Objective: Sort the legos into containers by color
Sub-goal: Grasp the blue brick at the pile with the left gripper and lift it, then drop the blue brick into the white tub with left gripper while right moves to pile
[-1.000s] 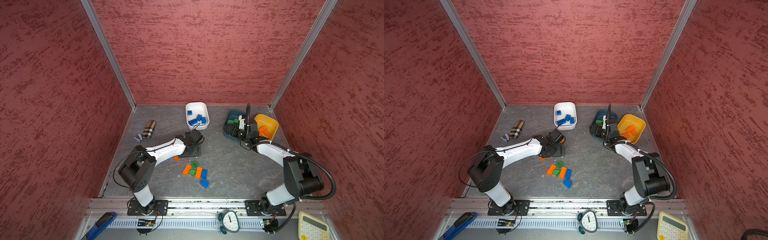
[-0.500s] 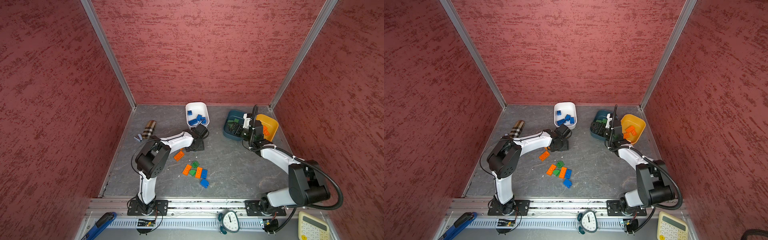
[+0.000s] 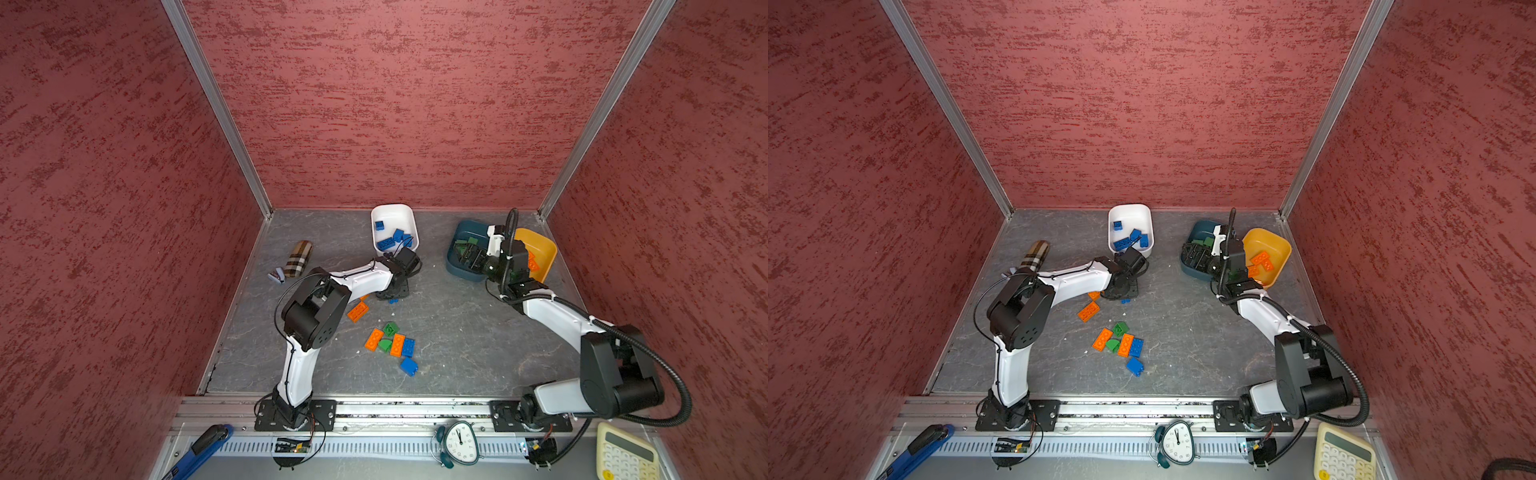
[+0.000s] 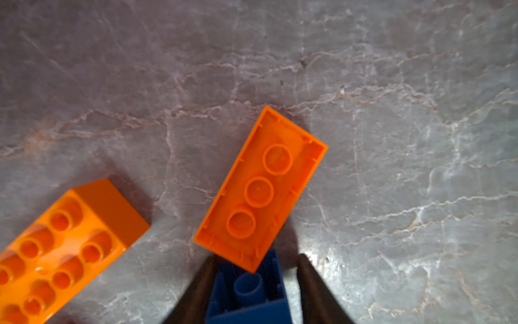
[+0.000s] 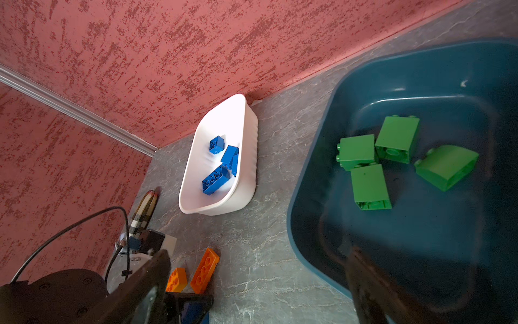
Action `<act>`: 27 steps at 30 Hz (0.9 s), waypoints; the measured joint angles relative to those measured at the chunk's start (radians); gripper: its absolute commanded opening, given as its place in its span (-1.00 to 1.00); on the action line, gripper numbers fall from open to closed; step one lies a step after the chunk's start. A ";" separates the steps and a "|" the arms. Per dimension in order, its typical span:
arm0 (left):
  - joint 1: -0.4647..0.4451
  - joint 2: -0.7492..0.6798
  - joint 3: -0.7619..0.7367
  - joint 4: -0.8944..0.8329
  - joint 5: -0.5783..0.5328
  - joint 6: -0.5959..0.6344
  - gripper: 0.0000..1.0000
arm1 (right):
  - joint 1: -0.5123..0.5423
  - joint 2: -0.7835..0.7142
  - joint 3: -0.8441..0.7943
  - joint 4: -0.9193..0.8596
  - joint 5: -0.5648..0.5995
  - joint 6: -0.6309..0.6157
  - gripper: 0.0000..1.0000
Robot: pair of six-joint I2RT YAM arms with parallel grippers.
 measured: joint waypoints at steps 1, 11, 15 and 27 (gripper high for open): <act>-0.001 0.000 0.000 0.000 -0.002 0.000 -0.30 | 0.000 0.000 0.000 0.000 -0.003 -0.003 0.98; -0.014 -0.063 -0.023 0.008 -0.018 0.003 -0.63 | 0.008 0.006 0.000 -0.013 -0.037 -0.031 0.97; 0.006 -0.098 0.031 0.007 -0.015 0.023 -0.64 | 0.016 0.020 0.000 -0.018 -0.045 -0.041 0.96; 0.150 -0.015 0.387 0.046 0.010 0.158 -0.65 | 0.044 0.025 0.014 -0.048 -0.048 -0.072 0.96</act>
